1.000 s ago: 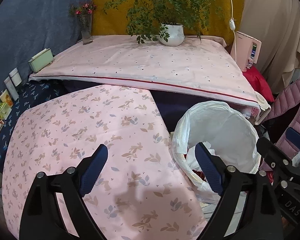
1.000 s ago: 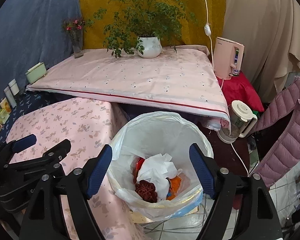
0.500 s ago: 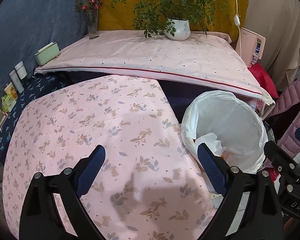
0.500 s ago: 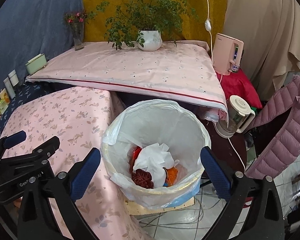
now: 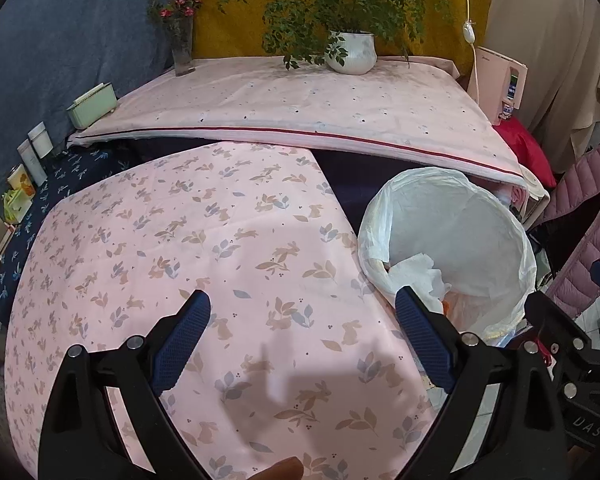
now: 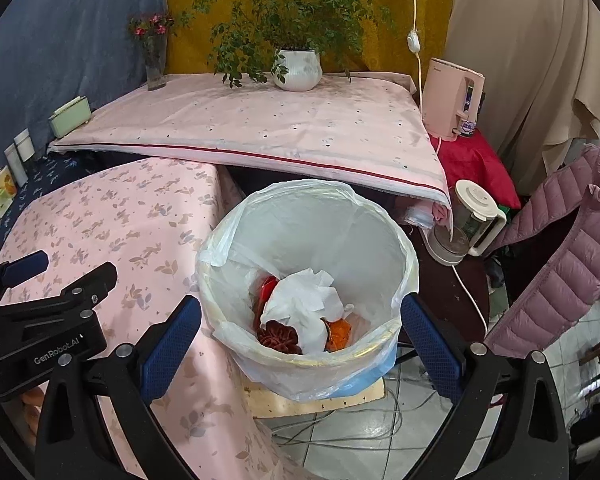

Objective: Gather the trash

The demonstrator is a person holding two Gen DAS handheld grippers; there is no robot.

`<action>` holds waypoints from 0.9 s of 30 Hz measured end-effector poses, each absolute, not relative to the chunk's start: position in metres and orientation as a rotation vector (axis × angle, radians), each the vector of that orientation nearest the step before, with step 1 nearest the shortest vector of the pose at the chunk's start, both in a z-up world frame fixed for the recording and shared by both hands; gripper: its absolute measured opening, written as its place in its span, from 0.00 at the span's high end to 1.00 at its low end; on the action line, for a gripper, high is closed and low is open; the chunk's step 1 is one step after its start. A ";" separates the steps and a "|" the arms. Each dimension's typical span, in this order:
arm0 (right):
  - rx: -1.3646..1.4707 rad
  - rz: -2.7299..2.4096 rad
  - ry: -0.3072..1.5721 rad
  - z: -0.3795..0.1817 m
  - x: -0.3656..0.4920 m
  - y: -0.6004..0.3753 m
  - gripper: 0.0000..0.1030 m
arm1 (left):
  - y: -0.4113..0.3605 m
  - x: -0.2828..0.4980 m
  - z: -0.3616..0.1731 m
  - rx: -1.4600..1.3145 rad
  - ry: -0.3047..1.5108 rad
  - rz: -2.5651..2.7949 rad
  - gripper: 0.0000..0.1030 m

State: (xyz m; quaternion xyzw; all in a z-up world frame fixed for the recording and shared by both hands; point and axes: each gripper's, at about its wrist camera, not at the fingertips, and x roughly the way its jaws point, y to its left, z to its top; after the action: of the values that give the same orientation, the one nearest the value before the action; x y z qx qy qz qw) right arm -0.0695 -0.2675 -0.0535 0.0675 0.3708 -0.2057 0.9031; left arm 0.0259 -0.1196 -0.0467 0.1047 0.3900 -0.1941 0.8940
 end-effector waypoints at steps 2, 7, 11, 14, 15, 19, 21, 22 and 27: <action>0.128 -0.431 0.769 -0.053 -0.071 -0.266 0.06 | -0.121 0.023 -0.047 0.220 0.806 -0.403 0.13; 0.124 -0.440 0.774 -0.051 -0.076 -0.264 0.06 | -0.121 0.018 -0.044 0.218 0.804 -0.407 0.13; 0.146 -0.440 0.781 -0.052 -0.081 -0.266 0.06 | -0.121 0.014 -0.041 0.214 0.803 -0.411 0.11; 0.148 -0.443 0.789 -0.054 -0.084 -0.266 0.06 | -0.122 0.012 -0.040 0.211 0.799 -0.410 0.11; 0.146 -0.445 0.790 -0.054 -0.084 -0.266 0.06 | -0.122 0.012 -0.040 0.213 0.799 -0.411 0.11; 0.144 -0.452 0.790 -0.053 -0.087 -0.267 0.06 | -0.124 0.010 -0.042 0.215 0.804 -0.418 0.11; 0.140 -0.457 0.790 -0.053 -0.088 -0.267 0.06 | -0.125 0.009 -0.042 0.215 0.802 -0.417 0.11; 0.140 -0.456 0.790 -0.053 -0.088 -0.268 0.06 | -0.125 0.009 -0.042 0.215 0.802 -0.415 0.11; 0.141 -0.457 0.791 -0.054 -0.089 -0.268 0.06 | -0.122 0.011 -0.043 0.187 0.815 -0.395 0.11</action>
State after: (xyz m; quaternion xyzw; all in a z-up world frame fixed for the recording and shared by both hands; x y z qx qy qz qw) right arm -0.0890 -0.2685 -0.0536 0.0682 0.3817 -0.2206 0.8950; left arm 0.0112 -0.1224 -0.0428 0.0901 0.3930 -0.1907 0.8950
